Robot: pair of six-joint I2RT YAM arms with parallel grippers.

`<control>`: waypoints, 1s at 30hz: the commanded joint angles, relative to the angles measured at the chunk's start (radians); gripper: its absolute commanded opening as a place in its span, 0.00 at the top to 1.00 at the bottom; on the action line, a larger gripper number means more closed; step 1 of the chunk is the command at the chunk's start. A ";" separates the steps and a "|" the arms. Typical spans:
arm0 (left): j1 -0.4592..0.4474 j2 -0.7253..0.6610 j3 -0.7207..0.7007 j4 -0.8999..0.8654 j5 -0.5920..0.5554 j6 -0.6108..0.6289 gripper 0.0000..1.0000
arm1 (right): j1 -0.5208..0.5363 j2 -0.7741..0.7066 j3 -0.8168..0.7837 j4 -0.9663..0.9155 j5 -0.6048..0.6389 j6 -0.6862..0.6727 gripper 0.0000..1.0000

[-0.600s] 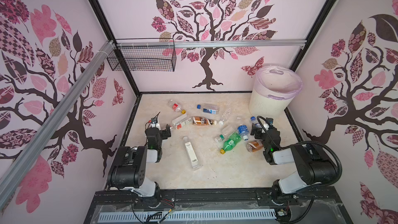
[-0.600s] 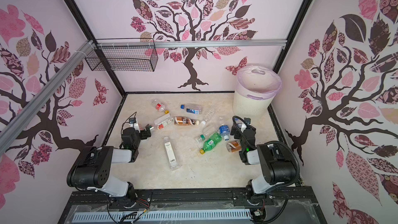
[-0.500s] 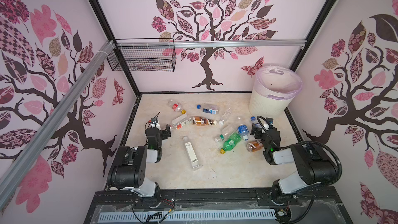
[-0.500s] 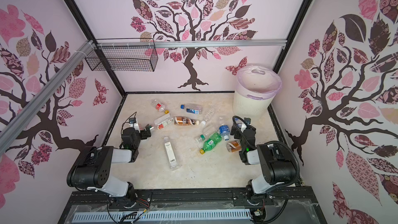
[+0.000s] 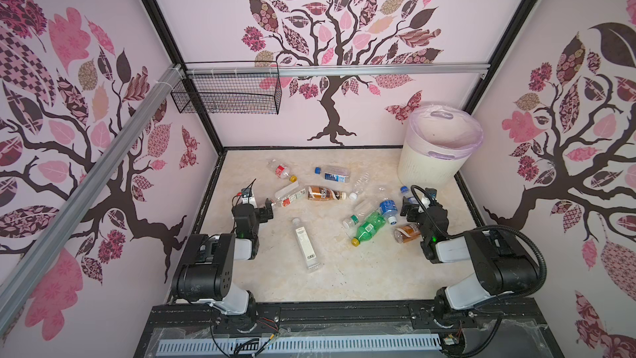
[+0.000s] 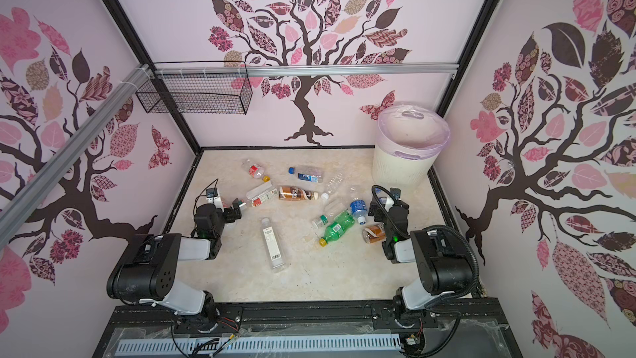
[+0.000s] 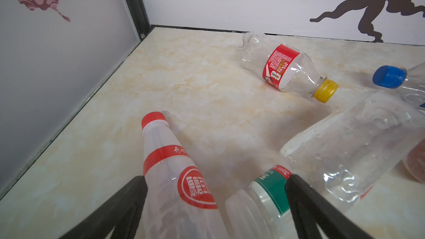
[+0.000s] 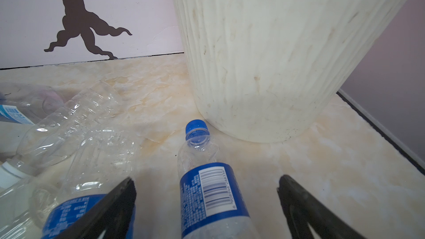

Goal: Throw the plastic bottles in the bin
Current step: Pick up the plastic bottle from the middle-right of the table.

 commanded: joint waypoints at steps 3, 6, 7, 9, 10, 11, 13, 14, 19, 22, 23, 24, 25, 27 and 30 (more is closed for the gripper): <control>0.028 0.012 0.030 0.025 0.035 0.005 0.01 | -0.009 0.016 0.019 0.033 0.011 -0.009 0.01; 0.058 0.014 0.027 0.037 0.137 0.006 0.02 | -0.010 0.016 0.019 0.031 0.011 -0.008 0.01; 0.042 0.016 0.031 0.032 0.114 0.017 0.01 | -0.009 0.016 0.019 0.030 0.010 -0.008 0.00; 0.033 0.013 0.037 0.011 0.101 0.017 0.01 | -0.010 0.016 0.019 0.031 0.011 -0.008 0.01; 0.032 0.012 0.038 0.013 0.102 0.019 0.01 | -0.009 0.016 0.019 0.031 0.011 -0.008 0.00; 0.033 0.015 0.037 0.017 0.101 0.020 0.01 | -0.009 0.016 0.019 0.031 0.011 -0.008 0.01; 0.036 0.014 0.037 0.014 0.105 0.020 0.02 | -0.009 0.016 0.020 0.031 0.011 -0.008 0.01; 0.052 0.015 0.034 0.018 0.136 0.016 0.01 | -0.009 0.016 0.019 0.031 0.011 -0.008 0.00; 0.056 0.015 0.030 0.029 0.152 0.015 0.02 | -0.009 0.016 0.020 0.030 0.011 -0.007 0.00; 0.056 0.014 0.030 0.029 0.152 0.014 0.01 | -0.009 0.016 0.020 0.029 0.011 -0.006 0.01; 0.056 0.014 0.030 0.029 0.152 0.015 0.01 | -0.009 0.017 0.021 0.028 0.011 -0.005 0.01; 0.055 0.017 0.031 0.028 0.152 0.016 0.01 | -0.009 0.017 0.023 0.026 0.010 -0.004 0.00; 0.055 0.018 0.036 0.024 0.150 0.018 0.02 | -0.009 0.017 0.021 0.027 0.011 -0.005 0.00; 0.053 0.017 0.032 0.032 0.148 0.021 0.02 | -0.009 0.016 0.019 0.029 0.014 -0.005 0.01; 0.028 -0.021 0.065 -0.038 0.080 0.018 0.01 | -0.003 0.000 0.008 0.062 0.105 0.014 0.00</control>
